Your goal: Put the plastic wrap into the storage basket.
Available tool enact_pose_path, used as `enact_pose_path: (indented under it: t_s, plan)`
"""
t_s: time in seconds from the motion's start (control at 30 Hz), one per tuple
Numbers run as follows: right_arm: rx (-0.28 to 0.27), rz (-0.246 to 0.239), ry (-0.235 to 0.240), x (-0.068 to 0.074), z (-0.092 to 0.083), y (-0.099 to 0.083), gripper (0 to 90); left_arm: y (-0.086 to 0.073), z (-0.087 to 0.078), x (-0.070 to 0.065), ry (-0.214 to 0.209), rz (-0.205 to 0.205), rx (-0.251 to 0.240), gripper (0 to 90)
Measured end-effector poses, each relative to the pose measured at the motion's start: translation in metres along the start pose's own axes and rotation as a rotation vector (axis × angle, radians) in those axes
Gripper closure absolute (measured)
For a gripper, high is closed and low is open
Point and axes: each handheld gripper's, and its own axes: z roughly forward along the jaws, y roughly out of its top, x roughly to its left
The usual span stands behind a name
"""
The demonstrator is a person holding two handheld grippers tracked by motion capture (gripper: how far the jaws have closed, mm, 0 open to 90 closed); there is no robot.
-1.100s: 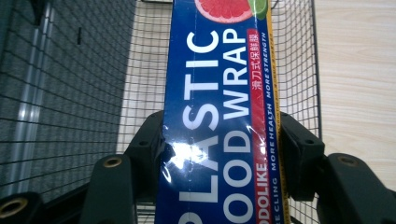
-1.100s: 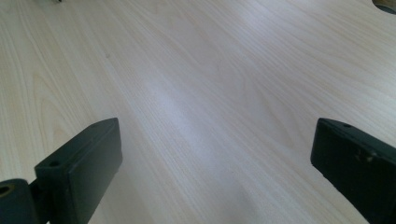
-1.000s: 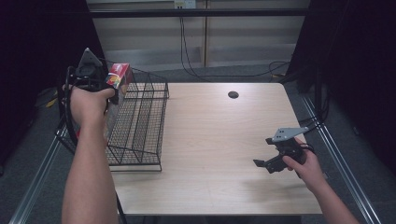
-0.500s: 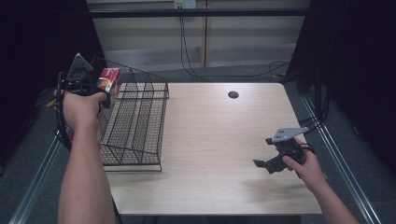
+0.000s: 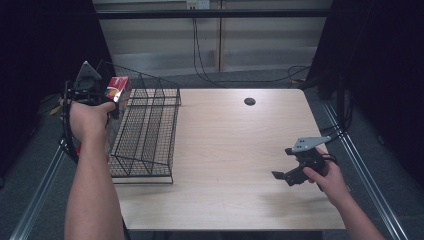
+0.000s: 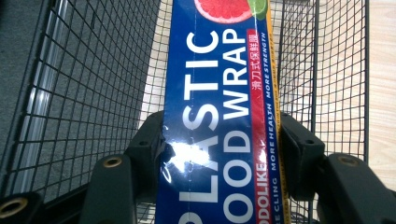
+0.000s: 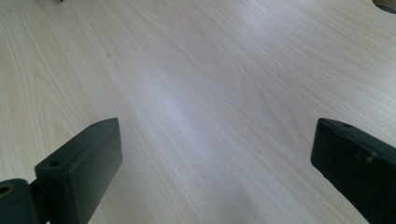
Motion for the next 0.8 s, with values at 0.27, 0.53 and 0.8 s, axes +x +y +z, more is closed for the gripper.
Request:
enact_pose_path:
  t_s: [0.27, 0.53, 0.8]
  plan:
    - [-0.003, -0.003, -0.001, 0.000, 0.000, 0.000, 2.2, -0.002, 0.005, 0.001, -0.007, -0.004, 0.010, 43.2]
    - [-0.002, -0.003, 0.002, 0.000, -0.001, 0.000, 2.2, -0.003, 0.011, 0.005, 0.003, -0.012, 0.021, 43.1]
    - [0.000, -0.002, 0.002, 0.000, -0.001, -0.001, 2.2, -0.002, 0.012, 0.003, -0.002, -0.019, 0.035, 42.7]
